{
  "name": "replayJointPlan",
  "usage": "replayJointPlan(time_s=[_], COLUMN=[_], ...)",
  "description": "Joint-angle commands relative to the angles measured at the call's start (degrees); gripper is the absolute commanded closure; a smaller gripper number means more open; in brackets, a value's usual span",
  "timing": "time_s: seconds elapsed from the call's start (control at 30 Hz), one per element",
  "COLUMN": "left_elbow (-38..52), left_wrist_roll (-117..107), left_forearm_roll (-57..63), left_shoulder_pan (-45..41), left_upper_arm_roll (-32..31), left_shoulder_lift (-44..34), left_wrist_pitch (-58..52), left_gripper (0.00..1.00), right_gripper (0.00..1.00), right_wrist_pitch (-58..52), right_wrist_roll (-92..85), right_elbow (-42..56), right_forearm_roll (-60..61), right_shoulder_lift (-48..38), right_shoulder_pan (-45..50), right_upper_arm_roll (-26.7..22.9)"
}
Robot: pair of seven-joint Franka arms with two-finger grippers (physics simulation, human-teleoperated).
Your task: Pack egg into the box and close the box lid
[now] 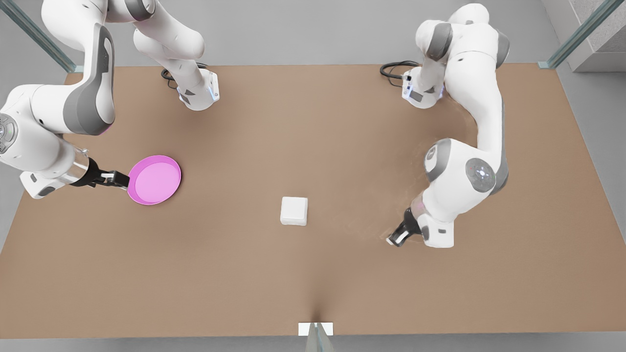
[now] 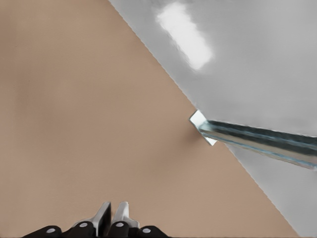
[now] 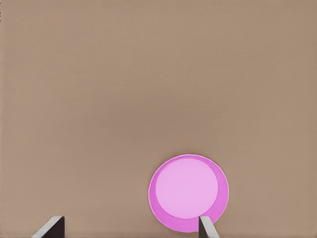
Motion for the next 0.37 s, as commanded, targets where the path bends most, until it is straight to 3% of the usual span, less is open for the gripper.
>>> replayJointPlan(time_s=[0.0,0.03,0.1,0.17,0.23,0.33], left_elbow=[2.2,2.4,2.2,-9.4,-16.9,-17.1], left_wrist_roll=[50.5,55.6,61.5,69.1,69.1,69.1], left_forearm_roll=[14.3,16.4,21.3,21.3,21.3,21.3], left_shoulder_pan=[2.8,1.7,1.3,1.4,1.4,1.4], left_upper_arm_roll=[-0.4,0.2,-0.4,-0.4,-0.4,-0.4], left_shoulder_lift=[-0.5,-1.5,-12.3,-25.7,-30.6,-30.8], left_wrist_pitch=[-30.1,-32.8,-39.0,-39.1,-35.5,-35.6], left_gripper=[0.0,0.0,0.0,0.0,0.0,0.0], right_gripper=[0.0,0.0,0.0,0.0,0.0,0.0], right_wrist_pitch=[-2.2,-2.3,-2.3,-2.4,-3.1,-3.2], right_wrist_roll=[-1.9,-1.8,-1.7,-1.7,-1.7,-1.7], right_elbow=[0.1,0.1,0.1,0.0,0.1,0.0], right_forearm_roll=[0.4,0.0,-0.3,-0.3,-0.3,-0.3], right_shoulder_lift=[0.0,0.2,1.0,1.0,1.0,1.0], right_shoulder_pan=[-0.1,0.0,-0.4,-0.4,-0.4,-0.4], right_upper_arm_roll=[0.1,0.1,0.0,0.0,0.0,0.0])
